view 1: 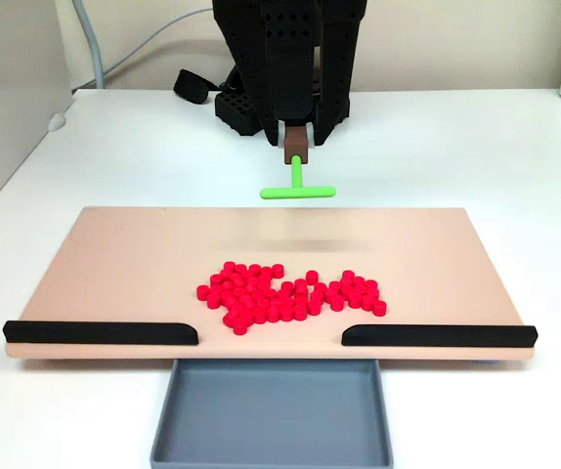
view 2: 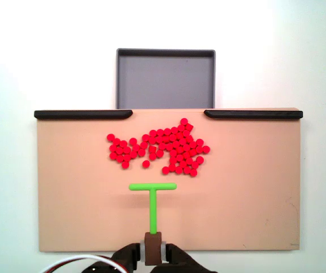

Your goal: Gather the left side granules

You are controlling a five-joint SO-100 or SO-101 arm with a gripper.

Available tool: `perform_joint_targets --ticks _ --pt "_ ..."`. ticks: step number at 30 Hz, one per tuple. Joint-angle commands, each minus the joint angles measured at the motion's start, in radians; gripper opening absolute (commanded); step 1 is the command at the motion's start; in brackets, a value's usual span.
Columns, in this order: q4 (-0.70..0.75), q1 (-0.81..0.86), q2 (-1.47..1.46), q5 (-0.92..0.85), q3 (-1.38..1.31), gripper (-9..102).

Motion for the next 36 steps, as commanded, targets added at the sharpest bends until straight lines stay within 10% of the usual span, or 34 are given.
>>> perform_joint_targets --ticks 1,36 --pt "-0.003 -0.002 0.006 -0.009 -0.029 0" --pt "-0.003 0.021 0.000 -0.037 -0.029 0"
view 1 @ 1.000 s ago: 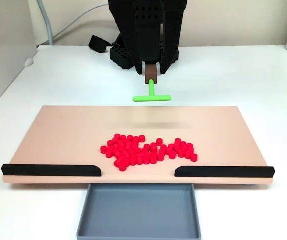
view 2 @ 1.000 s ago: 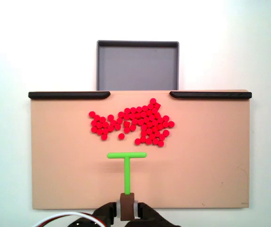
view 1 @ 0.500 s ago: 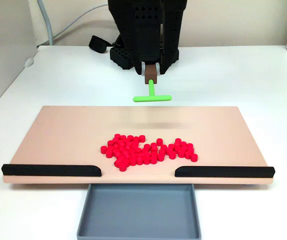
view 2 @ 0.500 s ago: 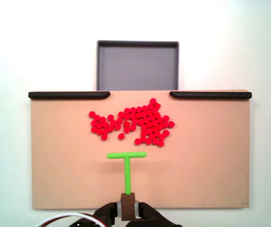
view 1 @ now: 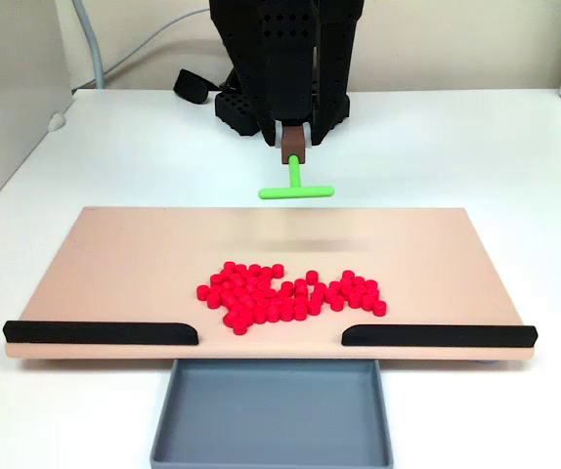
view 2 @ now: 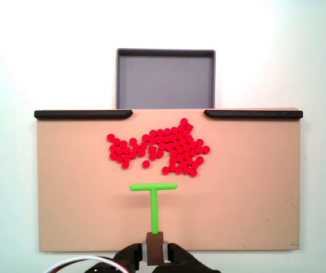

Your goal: Gather the left side granules

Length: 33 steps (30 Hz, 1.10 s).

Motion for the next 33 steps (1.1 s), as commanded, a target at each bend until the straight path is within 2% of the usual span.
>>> perform_joint_targets --ticks 1,19,33 --pt "-0.003 0.011 0.000 -0.008 -0.029 0" --pt "-0.003 0.055 0.011 0.026 -0.034 0" --pt "0.005 -0.104 -0.112 0.471 -0.187 0"
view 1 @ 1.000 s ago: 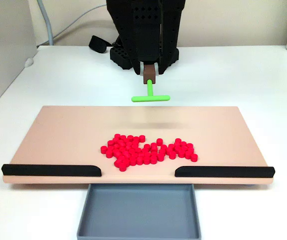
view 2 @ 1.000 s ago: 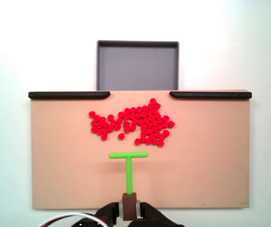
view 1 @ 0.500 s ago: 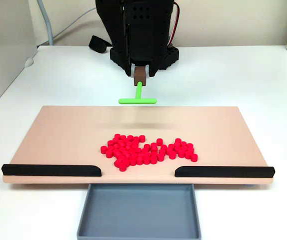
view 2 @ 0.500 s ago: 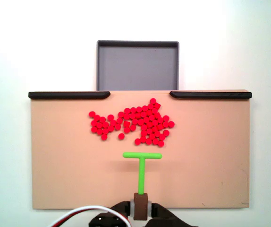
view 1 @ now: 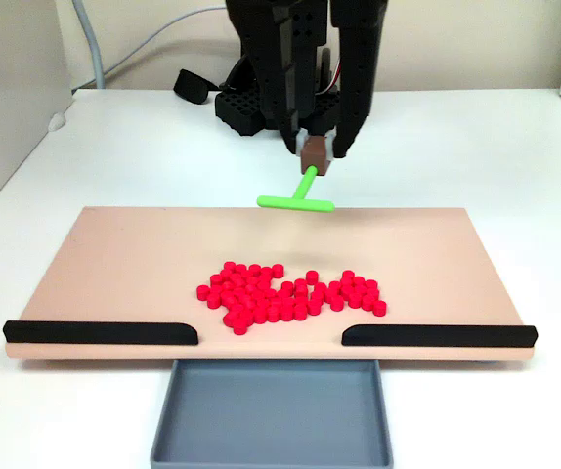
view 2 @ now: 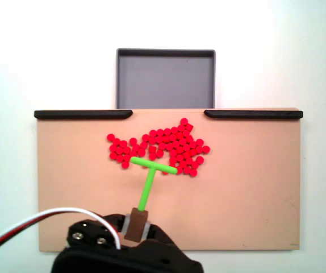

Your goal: Gather the left side granules

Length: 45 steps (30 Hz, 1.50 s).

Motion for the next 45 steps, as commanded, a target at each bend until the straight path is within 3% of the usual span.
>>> perform_joint_targets --ticks 1,16,30,45 --pt "0.006 -0.038 0.008 0.115 -0.046 0" --pt "0.012 -0.126 -0.054 0.543 -0.107 0" --pt "0.118 -0.186 -0.172 0.765 -0.259 0" --pt "0.193 -0.259 -0.376 1.115 -0.500 0"
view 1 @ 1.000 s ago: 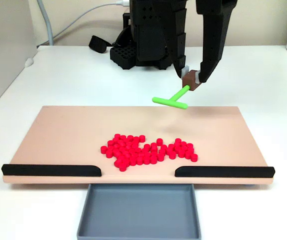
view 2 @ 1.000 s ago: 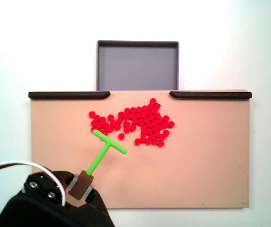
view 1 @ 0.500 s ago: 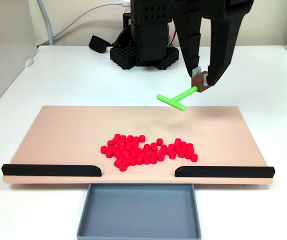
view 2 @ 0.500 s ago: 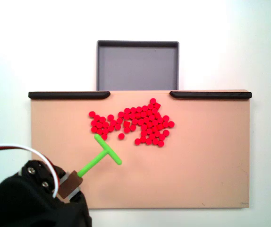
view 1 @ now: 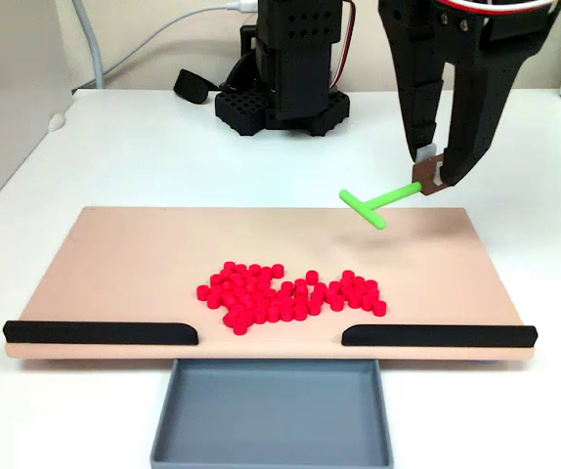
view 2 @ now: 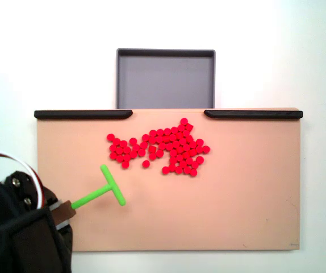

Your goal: Gather the left side granules

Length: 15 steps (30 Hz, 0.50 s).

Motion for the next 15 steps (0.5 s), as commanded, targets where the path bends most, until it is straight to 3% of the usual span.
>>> perform_joint_targets --ticks 1,15 --pt "0.014 -0.015 -0.012 0.092 -0.077 0" --pt "0.040 -0.041 -0.092 0.339 -0.175 0"
